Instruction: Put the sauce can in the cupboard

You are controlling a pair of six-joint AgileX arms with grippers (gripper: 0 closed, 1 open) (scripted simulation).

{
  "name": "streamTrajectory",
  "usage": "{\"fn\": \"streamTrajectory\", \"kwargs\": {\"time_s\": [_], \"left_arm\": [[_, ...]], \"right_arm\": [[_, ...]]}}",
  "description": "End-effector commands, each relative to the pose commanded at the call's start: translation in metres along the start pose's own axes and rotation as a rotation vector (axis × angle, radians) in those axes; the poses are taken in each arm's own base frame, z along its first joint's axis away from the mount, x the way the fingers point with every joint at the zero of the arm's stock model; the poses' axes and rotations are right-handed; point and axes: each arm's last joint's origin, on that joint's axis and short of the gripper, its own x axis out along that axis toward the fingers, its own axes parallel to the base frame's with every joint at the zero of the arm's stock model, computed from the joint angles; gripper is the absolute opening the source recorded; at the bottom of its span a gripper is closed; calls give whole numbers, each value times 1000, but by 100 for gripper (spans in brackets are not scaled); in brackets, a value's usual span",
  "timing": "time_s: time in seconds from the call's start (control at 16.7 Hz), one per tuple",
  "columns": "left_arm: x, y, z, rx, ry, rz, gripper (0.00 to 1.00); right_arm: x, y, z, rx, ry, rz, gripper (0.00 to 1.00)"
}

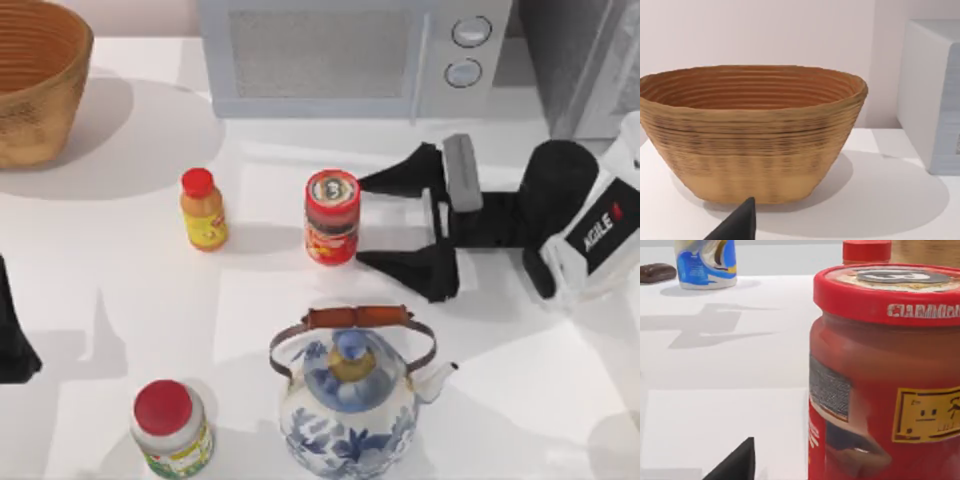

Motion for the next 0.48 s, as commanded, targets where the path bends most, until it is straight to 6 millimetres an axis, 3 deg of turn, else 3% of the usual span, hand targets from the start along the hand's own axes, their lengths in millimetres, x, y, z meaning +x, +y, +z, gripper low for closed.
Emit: {"fn": "streamTrajectory", "kwargs": {"time_s": [0.3,0.48], "left_arm": [[0,0,0,0,0,0,100],[0,0,0,0,0,0,100]], "right_arm": [[44,0,0,-1,0,3,100],[56,1,0,-1,0,3,100]]}}
